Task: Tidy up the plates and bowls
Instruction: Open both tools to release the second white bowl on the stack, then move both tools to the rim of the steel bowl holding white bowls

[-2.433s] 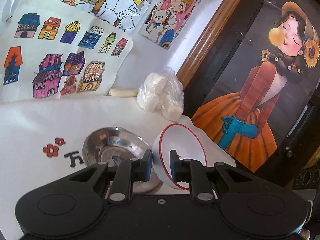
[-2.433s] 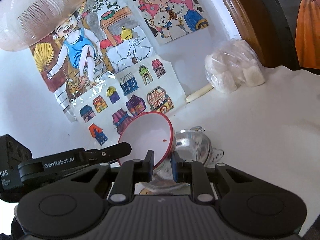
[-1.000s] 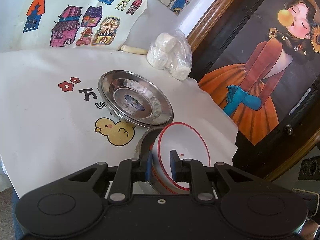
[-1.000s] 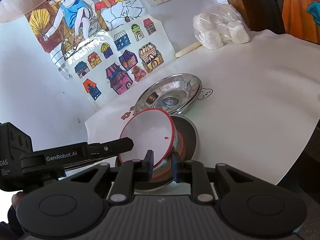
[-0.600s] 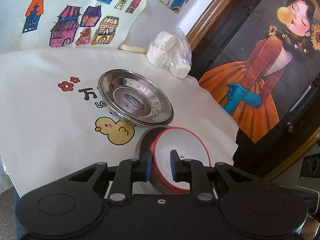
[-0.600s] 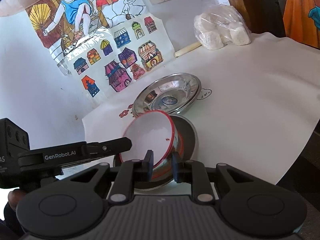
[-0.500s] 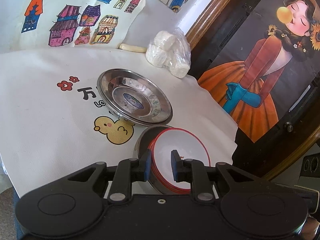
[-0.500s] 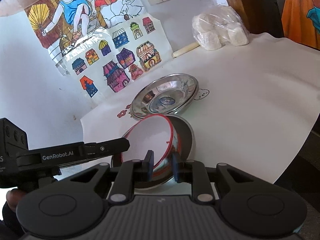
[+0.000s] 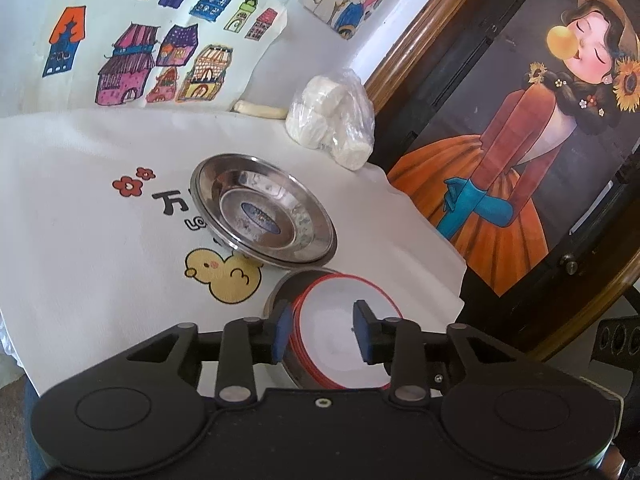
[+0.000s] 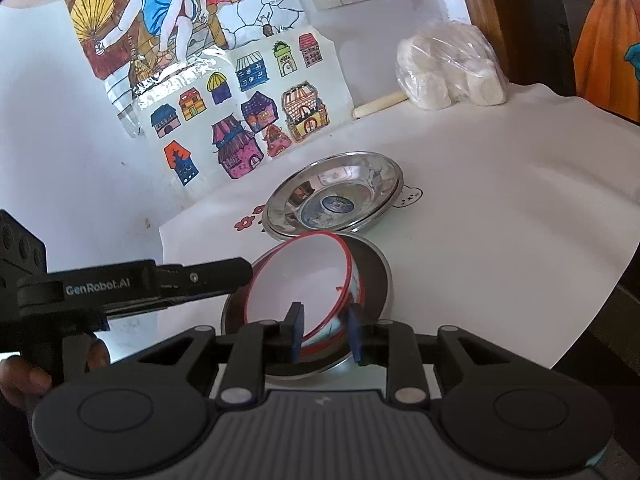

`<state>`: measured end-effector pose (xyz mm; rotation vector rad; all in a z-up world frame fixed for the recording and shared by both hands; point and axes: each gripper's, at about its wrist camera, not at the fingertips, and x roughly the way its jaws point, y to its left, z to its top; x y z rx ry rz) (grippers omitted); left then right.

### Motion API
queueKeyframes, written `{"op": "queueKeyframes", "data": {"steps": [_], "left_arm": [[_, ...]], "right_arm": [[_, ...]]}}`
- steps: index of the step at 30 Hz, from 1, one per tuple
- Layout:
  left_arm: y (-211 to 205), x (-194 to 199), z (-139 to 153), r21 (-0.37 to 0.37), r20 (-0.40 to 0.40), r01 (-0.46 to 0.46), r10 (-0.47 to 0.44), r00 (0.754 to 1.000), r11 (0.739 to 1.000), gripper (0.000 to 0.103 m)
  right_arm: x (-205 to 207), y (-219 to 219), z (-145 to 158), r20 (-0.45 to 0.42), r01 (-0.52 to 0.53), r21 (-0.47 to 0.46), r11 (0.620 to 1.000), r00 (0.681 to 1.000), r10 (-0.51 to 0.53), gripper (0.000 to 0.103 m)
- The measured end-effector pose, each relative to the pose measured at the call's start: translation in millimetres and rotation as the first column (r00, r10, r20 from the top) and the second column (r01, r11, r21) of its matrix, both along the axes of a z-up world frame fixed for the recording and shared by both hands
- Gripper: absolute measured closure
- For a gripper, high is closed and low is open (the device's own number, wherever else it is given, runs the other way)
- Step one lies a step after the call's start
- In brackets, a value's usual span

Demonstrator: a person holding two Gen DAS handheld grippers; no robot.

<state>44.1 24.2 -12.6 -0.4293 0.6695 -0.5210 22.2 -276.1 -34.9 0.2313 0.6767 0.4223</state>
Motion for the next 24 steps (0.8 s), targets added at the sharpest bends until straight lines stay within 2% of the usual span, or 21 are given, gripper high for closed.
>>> {"op": "queueKeyframes", "data": {"steps": [2,3,4,5,7,8,10,13,16,19,24], "left_arm": [[2.7,1.1,1.5,-0.001,0.005,-0.011,0.011,1.000,1.000,0.055],[4.2,1.7,2.0,0.000,0.008,-0.020,0.020,1.000,1.000,0.046],[6.3,2.3,2.6,0.001,0.010,-0.026,0.026,1.000,1.000,0.036],[8.9,2.9,3.6,0.006,0.013,-0.040,0.040,0.999,0.999,0.032],[14.6,4.1,5.2,0.020,0.021,-0.068,0.067,0.998,0.998,0.015],[18.2,5.2,6.1,0.030,0.026,-0.080,0.079,0.997,0.996,0.011],[23.5,7.1,6.7,0.051,0.032,-0.093,0.091,0.995,0.994,0.002],[28.9,10.8,6.6,0.107,0.021,-0.093,0.092,0.996,0.990,0.001],[29.3,12.9,4.6,0.171,-0.003,-0.069,0.070,0.998,0.983,0.001],[27.3,13.7,2.4,0.211,-0.035,-0.031,0.039,0.999,0.977,0.001],[24.3,17.8,-1.1,0.206,-0.098,0.007,0.014,0.995,0.979,0.001]], "right_arm": [[0.2,-1.1,1.1,0.009,-0.002,-0.001,1.000,1.000,0.002,0.075],[0.0,-1.9,2.4,0.018,-0.002,-0.004,1.000,1.000,0.002,0.072],[-0.4,-2.5,3.4,0.026,-0.001,-0.007,1.000,1.000,0.001,0.063],[-0.6,-3.6,4.9,0.036,0.003,-0.011,1.000,0.999,-0.002,0.058],[-1.0,-6.3,8.4,0.059,0.013,-0.025,1.000,0.998,-0.011,0.040],[-0.4,-7.4,9.4,0.067,0.016,-0.033,0.999,0.998,-0.014,0.036],[2.3,-11.5,11.5,0.079,0.020,-0.053,0.998,0.997,-0.016,0.018],[6.7,-18.2,13.2,0.092,0.032,-0.080,0.996,0.995,-0.025,0.007],[13.5,-25.7,14.2,0.089,0.044,-0.116,0.992,0.995,-0.034,0.001],[19.5,-29.8,14.6,0.073,0.052,-0.168,0.984,0.997,-0.040,0.000],[26.7,-32.6,11.2,0.038,0.042,-0.233,0.972,0.999,-0.034,0.000]]}}
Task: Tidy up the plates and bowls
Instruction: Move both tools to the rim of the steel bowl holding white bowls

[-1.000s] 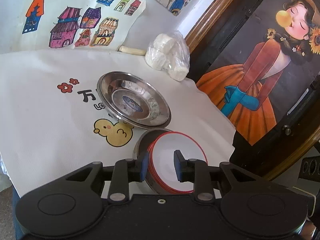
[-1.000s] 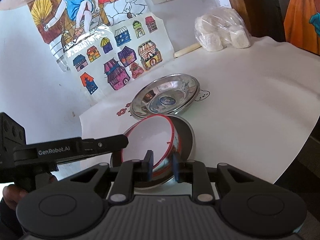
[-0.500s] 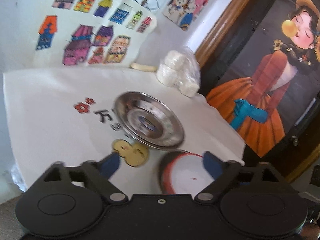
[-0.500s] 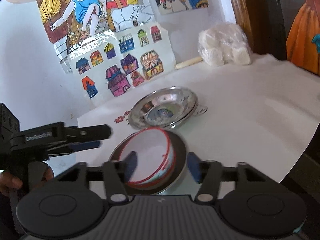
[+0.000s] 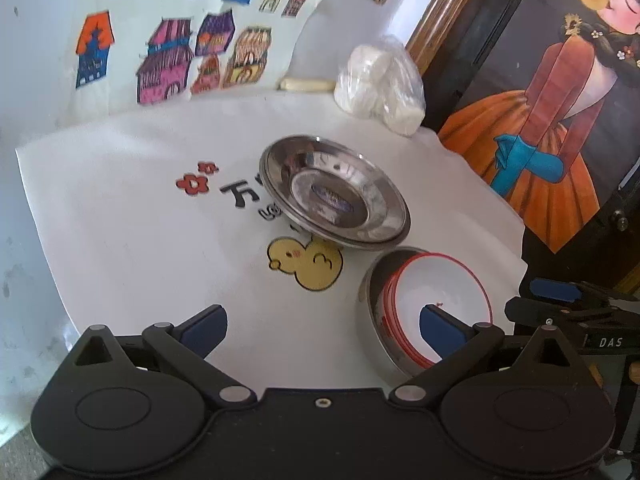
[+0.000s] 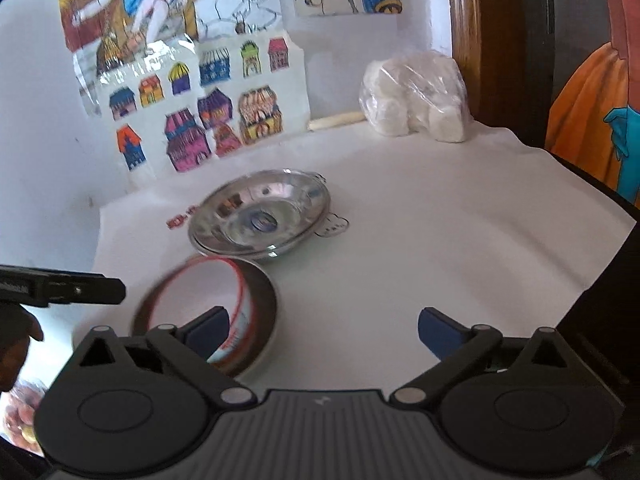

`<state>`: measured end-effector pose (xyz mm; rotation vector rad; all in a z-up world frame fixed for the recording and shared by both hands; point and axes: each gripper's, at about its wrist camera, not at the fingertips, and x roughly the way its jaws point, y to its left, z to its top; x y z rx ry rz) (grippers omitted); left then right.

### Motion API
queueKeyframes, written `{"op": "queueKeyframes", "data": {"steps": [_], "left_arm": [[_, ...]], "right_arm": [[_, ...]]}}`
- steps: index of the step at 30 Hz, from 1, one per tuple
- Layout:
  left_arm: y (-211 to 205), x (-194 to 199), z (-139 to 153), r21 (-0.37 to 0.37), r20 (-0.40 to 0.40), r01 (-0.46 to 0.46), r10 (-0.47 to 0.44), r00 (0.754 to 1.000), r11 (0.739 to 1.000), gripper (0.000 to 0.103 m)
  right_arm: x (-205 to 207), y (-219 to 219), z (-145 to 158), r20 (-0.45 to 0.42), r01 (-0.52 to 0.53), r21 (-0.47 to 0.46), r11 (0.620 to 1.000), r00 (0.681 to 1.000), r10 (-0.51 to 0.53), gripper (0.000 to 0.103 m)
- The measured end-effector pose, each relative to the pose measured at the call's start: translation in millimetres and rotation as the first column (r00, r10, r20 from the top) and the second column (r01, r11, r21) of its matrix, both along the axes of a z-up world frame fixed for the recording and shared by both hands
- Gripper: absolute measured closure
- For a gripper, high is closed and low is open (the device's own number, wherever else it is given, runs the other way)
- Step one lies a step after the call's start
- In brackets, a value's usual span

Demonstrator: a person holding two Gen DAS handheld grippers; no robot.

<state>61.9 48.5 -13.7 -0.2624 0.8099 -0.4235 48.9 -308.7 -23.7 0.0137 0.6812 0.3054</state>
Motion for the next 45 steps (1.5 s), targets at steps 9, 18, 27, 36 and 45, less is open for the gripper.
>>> {"op": "queueKeyframes", "data": {"steps": [9,18,27,36,45], "left_arm": [[-22.3,3.7,1.0,0.151,-0.044,0.040,-0.033,0.998,0.988,0.001],[-26.8,14.9,-1.2,0.217,-0.112,0.047,-0.023,0.993,0.975,0.001],[-37.9,32.9,6.4,0.295,-0.209,0.126,-0.065,0.976,0.947,0.001],[-41.9,35.5,7.4,0.314,-0.242,0.114,-0.036,0.970,0.943,0.004],[-50.4,36.8,12.4,0.316,-0.258,0.115,-0.031,0.966,0.942,0.024]], "right_arm": [[15.4,5.8,-2.5,-0.075,-0.043,-0.090,0.995,0.997,0.036,0.000],[32.1,18.4,-3.0,-0.115,-0.090,-0.187,0.978,0.991,0.069,0.000],[41.1,34.9,-2.1,-0.140,-0.140,-0.303,0.943,0.985,0.101,0.000],[39.9,44.4,-5.1,-0.158,-0.178,-0.340,0.923,0.979,0.131,0.010],[53.1,37.0,-2.1,-0.271,-0.192,-0.231,0.954,0.954,0.127,0.029]]}}
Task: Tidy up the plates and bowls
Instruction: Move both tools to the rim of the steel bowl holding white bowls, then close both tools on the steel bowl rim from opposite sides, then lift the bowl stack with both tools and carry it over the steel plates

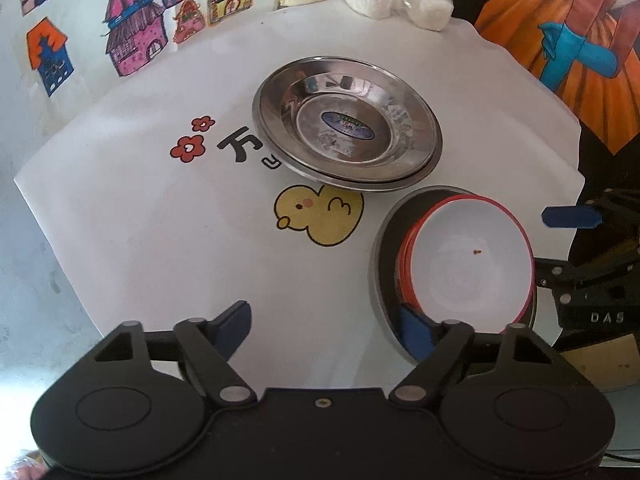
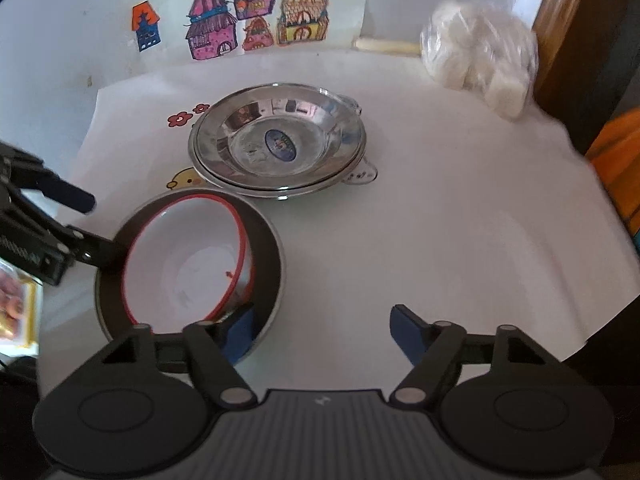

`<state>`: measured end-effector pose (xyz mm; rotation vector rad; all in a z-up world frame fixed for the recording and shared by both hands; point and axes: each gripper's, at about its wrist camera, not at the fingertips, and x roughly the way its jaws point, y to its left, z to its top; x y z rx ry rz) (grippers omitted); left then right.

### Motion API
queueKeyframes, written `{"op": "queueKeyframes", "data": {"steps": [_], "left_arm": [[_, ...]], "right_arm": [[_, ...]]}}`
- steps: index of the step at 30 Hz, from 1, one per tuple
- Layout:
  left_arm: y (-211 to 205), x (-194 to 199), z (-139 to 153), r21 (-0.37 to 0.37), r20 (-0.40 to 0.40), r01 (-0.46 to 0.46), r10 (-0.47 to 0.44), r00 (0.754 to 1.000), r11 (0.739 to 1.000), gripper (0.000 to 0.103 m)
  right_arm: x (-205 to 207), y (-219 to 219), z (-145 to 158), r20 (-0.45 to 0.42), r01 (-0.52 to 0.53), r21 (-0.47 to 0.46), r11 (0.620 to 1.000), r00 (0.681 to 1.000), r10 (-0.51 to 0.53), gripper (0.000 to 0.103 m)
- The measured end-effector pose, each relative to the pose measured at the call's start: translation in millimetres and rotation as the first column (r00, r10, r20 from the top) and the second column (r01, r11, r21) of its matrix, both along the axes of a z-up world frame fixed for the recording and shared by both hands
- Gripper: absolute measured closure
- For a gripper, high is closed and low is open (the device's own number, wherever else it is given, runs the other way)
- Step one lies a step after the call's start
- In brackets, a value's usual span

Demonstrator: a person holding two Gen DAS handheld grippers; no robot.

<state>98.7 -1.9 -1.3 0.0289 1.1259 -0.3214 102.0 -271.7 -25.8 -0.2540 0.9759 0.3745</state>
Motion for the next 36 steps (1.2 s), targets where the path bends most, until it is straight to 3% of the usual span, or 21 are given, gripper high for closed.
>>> {"op": "queueKeyframes", "data": {"steps": [8,11,17,19,26,29,32,36], "left_arm": [[-13.2,16.8,-2.3,0.026,-0.076,0.003,-0.001,0.997,1.000,0.044],[-13.7,20.8,-3.4,0.006,-0.108,-0.004,0.004,0.994,1.000,0.052],[-18.2,23.8,-4.2,-0.015,-0.139,-0.018,0.016,0.990,1.000,0.064],[-18.9,24.6,-4.0,-0.021,-0.143,-0.024,0.021,0.990,0.999,0.068],[-6.4,28.2,-6.7,-0.095,-0.167,-0.072,0.055,0.984,0.993,0.071],[-3.3,27.4,-8.4,-0.135,-0.170,-0.073,0.050,0.984,0.988,0.079],[-5.2,27.3,-7.8,-0.156,-0.172,-0.076,0.049,0.984,0.985,0.094],[-6.2,28.0,-7.3,-0.152,-0.169,-0.079,0.053,0.984,0.985,0.094]], "right_arm": [[18.4,-3.2,-4.5,-0.169,0.084,0.045,0.995,0.983,-0.075,0.030],[21.5,-4.0,-7.3,-0.210,0.120,0.071,0.990,0.972,-0.103,0.035],[28.4,-6.9,-10.4,-0.313,0.204,0.158,0.966,0.938,-0.147,0.065],[31.5,-7.4,-11.3,-0.349,0.227,0.188,0.955,0.925,-0.151,0.081],[38.2,-7.5,-18.7,-0.400,0.273,0.230,0.934,0.902,-0.165,0.084],[38.9,-12.9,-24.5,-0.424,0.316,0.276,0.908,0.887,-0.181,0.089],[34.5,-8.1,-22.6,-0.399,0.307,0.263,0.915,0.898,-0.187,0.090],[32.1,-9.3,-23.5,-0.415,0.322,0.262,0.910,0.889,-0.195,0.091]]}}
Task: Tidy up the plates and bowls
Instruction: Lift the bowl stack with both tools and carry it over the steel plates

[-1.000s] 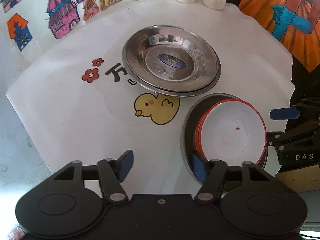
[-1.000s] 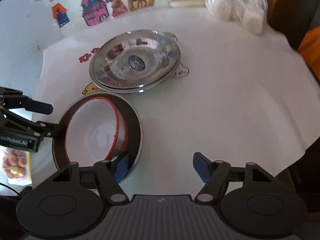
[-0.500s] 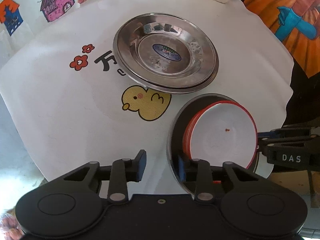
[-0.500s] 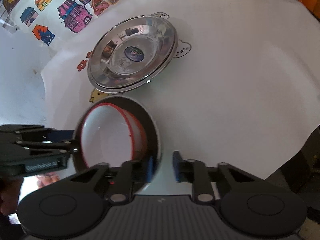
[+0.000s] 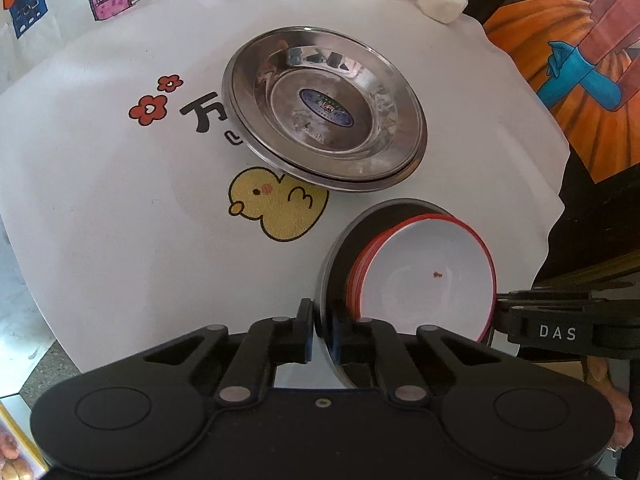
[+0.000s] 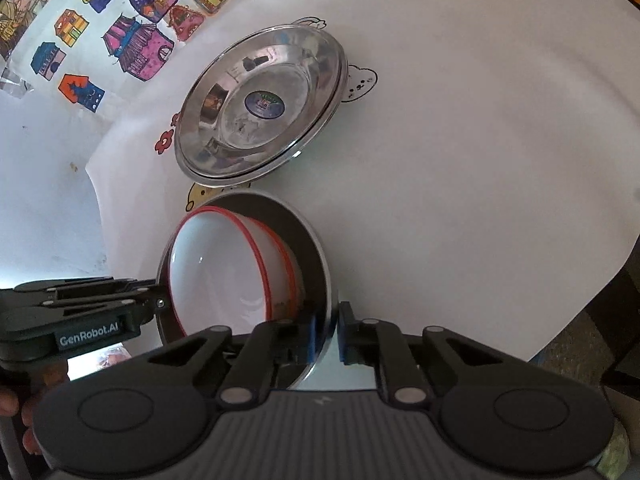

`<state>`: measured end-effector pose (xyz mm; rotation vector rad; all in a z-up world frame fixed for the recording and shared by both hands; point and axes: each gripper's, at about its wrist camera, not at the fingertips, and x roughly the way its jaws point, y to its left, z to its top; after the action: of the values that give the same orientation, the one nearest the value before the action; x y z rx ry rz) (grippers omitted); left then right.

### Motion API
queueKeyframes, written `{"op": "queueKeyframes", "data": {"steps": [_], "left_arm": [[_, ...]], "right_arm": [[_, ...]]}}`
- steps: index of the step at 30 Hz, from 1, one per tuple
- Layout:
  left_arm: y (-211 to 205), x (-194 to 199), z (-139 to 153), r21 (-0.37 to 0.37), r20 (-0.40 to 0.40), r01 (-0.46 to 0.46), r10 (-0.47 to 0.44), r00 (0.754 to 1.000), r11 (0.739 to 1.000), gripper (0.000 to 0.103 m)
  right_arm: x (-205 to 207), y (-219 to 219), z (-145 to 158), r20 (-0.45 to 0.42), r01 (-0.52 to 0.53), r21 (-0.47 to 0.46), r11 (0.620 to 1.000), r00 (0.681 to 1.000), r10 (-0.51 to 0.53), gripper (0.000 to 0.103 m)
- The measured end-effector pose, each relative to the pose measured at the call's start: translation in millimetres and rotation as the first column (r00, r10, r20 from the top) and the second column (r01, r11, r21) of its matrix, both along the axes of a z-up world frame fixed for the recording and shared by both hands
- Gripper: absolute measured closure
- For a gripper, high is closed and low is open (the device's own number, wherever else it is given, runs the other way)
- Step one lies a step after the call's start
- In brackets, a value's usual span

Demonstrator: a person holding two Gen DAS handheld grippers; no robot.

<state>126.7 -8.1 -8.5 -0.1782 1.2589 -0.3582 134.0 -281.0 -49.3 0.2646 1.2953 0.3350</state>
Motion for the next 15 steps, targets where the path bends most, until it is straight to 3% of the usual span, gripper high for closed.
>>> {"op": "queueKeyframes", "data": {"steps": [15], "left_arm": [[3.2,8.2,-4.5,-0.021,-0.079,-0.013,0.011,0.997,1.000,0.095]], "right_arm": [[1.2,-5.5,1.0,-0.071,0.048,0.026,0.999,0.996,-0.046,0.092]]}}
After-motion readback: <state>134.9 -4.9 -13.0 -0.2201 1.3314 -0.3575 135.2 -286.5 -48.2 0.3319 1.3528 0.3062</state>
